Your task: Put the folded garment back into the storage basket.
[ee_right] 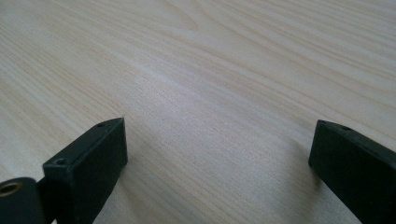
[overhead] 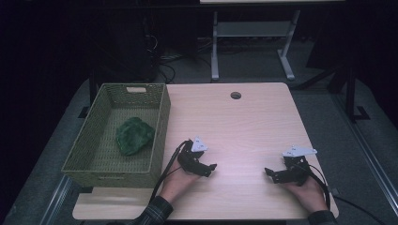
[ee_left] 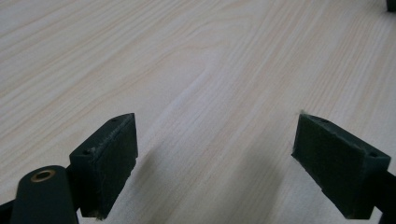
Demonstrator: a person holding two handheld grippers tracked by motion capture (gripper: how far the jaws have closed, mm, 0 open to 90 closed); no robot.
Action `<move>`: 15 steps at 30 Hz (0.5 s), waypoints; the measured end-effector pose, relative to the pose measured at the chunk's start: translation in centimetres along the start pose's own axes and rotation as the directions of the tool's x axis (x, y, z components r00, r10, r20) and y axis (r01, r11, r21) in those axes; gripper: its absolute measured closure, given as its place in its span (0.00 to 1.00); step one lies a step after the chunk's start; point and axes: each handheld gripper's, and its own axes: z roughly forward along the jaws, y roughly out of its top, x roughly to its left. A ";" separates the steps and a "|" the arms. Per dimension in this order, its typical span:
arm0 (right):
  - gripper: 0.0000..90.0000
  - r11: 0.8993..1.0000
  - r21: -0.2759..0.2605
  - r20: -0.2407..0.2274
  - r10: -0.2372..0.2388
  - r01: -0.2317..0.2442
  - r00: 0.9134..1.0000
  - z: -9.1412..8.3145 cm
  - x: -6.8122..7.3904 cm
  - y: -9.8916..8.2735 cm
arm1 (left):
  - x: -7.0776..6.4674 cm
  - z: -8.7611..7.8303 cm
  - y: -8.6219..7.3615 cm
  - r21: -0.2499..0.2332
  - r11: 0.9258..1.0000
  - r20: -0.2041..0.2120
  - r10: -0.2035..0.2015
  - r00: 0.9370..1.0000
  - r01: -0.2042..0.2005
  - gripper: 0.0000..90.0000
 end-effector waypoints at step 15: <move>0.04 1.000 -0.001 0.000 0.002 -0.002 1.000 0.0 0.0 0.0 | -0.4 0.4 -0.6 0.003 1.000 -0.008 0.016 1.000 -0.016 0.14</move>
